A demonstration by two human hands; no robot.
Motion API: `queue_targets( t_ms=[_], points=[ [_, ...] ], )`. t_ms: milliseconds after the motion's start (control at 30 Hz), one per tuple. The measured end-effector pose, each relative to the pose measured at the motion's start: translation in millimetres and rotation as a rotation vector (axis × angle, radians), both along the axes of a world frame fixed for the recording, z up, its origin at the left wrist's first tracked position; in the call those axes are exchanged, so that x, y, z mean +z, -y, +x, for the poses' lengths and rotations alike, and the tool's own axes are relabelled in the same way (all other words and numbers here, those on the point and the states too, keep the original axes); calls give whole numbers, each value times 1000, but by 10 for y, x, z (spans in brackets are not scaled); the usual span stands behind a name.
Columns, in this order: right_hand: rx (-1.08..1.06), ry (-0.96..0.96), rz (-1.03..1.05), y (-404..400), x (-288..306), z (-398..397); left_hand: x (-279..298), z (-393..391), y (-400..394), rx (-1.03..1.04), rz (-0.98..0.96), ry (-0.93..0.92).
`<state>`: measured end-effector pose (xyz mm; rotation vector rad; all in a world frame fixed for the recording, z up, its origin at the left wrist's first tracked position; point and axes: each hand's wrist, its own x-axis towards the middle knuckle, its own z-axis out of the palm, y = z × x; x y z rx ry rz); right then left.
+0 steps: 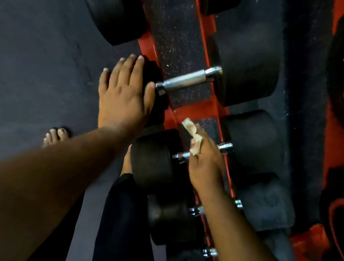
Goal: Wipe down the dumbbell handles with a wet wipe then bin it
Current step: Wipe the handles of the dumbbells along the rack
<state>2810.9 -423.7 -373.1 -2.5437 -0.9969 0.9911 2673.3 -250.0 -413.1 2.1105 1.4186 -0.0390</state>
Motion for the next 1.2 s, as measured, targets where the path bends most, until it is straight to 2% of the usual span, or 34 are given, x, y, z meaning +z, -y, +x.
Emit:
queue_targets(
  t_ms=[133,200,267,333,500,633,733,800,933,967,1100,1200],
  points=[
    [774,235,-339,479,-115,65,172,-264,807,-230,-1,11],
    [946,325,-433,526,-162,2,213,-358,1178,-325,-90,-12],
    [1018,379,-495,457,-199,-35,200,-326,1404,-307,-265,-66],
    [1053,409,-533,342,-276,-71,129,-202,1494,-194,-340,-89],
    [1002,298,-546,56,-574,-28,-78,35,1482,-29,-208,-134],
    [968,504,-322,575,-520,-45,-97,34,1506,-11,-146,-91],
    [999,603,-372,690,-514,-81,-120,17,1516,-8,-128,-84],
    [979,542,-439,443,-526,-105,-133,6,1511,-6,-125,-85],
    [1007,280,-569,-101,-582,1,-124,16,1496,-9,-124,-80],
    [1022,285,-544,-96,-565,23,-120,22,1489,-9,-128,-75],
    [981,474,-349,497,-478,31,-103,14,1498,-4,-132,-73],
    [1009,582,-395,696,-478,-6,-125,9,1519,3,-122,-72]
  ],
)
